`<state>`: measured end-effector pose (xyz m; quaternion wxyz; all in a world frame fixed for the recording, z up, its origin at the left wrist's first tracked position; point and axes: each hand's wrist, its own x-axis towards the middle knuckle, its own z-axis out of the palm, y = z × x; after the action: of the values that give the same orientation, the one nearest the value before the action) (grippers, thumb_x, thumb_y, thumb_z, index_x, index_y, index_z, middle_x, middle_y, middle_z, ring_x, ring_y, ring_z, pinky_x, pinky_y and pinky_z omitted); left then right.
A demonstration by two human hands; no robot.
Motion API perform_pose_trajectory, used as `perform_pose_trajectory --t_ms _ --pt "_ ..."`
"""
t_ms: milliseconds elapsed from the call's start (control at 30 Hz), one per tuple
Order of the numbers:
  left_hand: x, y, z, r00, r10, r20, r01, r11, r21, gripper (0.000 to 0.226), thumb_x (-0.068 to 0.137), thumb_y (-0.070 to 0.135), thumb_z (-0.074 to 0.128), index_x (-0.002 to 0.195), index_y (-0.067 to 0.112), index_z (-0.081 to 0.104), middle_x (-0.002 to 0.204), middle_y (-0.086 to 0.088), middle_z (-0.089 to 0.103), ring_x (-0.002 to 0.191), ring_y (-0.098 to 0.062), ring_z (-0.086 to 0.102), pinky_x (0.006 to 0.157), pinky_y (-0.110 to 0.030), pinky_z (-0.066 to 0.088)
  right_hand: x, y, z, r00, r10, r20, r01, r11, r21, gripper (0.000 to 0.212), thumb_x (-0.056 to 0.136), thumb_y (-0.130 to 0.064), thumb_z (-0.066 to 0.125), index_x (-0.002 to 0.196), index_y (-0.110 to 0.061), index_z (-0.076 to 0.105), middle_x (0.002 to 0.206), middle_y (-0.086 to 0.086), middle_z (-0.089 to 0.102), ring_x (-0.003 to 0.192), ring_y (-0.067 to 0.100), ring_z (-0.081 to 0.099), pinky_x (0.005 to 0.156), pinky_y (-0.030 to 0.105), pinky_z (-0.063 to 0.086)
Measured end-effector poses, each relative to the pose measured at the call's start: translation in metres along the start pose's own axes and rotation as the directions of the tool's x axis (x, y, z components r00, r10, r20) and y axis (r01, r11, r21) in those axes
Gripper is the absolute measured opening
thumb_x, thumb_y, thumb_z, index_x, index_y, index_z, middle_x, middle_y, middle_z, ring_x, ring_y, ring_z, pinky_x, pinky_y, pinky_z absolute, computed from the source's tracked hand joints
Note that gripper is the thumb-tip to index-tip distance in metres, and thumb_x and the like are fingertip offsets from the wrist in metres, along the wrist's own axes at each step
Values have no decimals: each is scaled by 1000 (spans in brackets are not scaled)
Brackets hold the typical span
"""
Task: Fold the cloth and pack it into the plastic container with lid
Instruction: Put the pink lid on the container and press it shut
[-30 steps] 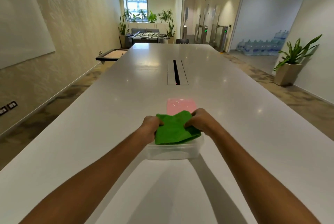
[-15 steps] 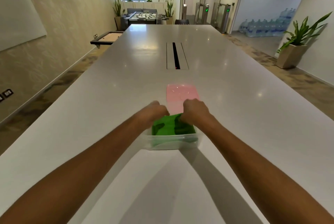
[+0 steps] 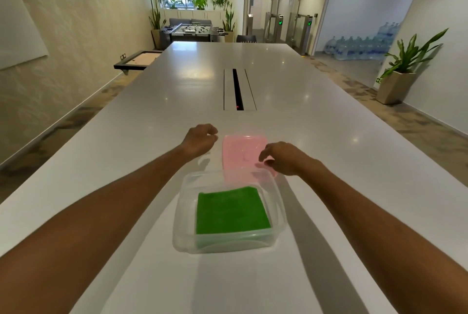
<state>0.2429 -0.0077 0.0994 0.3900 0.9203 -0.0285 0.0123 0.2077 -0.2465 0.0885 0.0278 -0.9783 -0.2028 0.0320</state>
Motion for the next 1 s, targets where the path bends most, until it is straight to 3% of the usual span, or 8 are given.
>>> perform_pose_trajectory --t_ms 167,267,500,667,767,900,1000 --pt "44 -21 28 985 -41 170 21 993 116 46 93 22 53 137 12 46 143 -13 46 124 -29 48 95 -30 40 19 15 27 988 -142 57 146 986 -75 34 87 -25 62 121 -23 62 133 3 56 116 20 54 95 42 49" --pt "69 -28 41 968 -70 241 33 988 154 56 92 23 57 142 12 36 144 -17 42 124 -32 47 97 -37 42 28 19 44 976 -212 42 215 972 -96 44 87 -42 60 128 -24 57 139 4 51 122 23 51 97 45 49" --pt "116 -35 70 958 -88 275 24 973 229 55 97 26 49 145 9 28 148 -16 38 131 -33 40 105 -43 36 38 26 67 936 -344 -67 336 935 -111 73 84 -71 26 130 -20 50 139 9 50 118 27 54 91 45 52" --pt "132 -43 85 959 -35 280 -45 960 276 44 98 29 39 139 16 40 147 -10 40 133 -29 36 110 -49 31 32 32 78 888 -431 -161 418 902 -109 57 89 -58 41 124 -17 56 132 12 58 116 27 58 93 39 49" --pt "133 -51 85 958 -35 284 -39 967 251 39 96 33 39 133 22 45 138 -11 47 124 -31 43 106 -50 35 31 33 81 858 -466 -215 440 884 -158 45 89 -48 55 120 -16 59 126 11 62 110 26 62 91 37 50" --pt "130 -46 70 956 -4 292 -22 996 87 38 98 37 40 130 18 49 133 -13 51 119 -31 48 104 -43 39 31 36 79 851 -482 -210 426 866 -264 51 91 -49 45 123 -12 58 129 15 60 108 30 62 92 43 52" --pt "128 -32 48 985 56 164 -41 995 -93 39 97 39 43 128 16 52 130 -13 53 118 -31 49 102 -41 39 32 43 65 848 -422 -319 348 900 -264 47 96 -41 41 128 -9 54 130 19 58 110 34 61 92 46 52"
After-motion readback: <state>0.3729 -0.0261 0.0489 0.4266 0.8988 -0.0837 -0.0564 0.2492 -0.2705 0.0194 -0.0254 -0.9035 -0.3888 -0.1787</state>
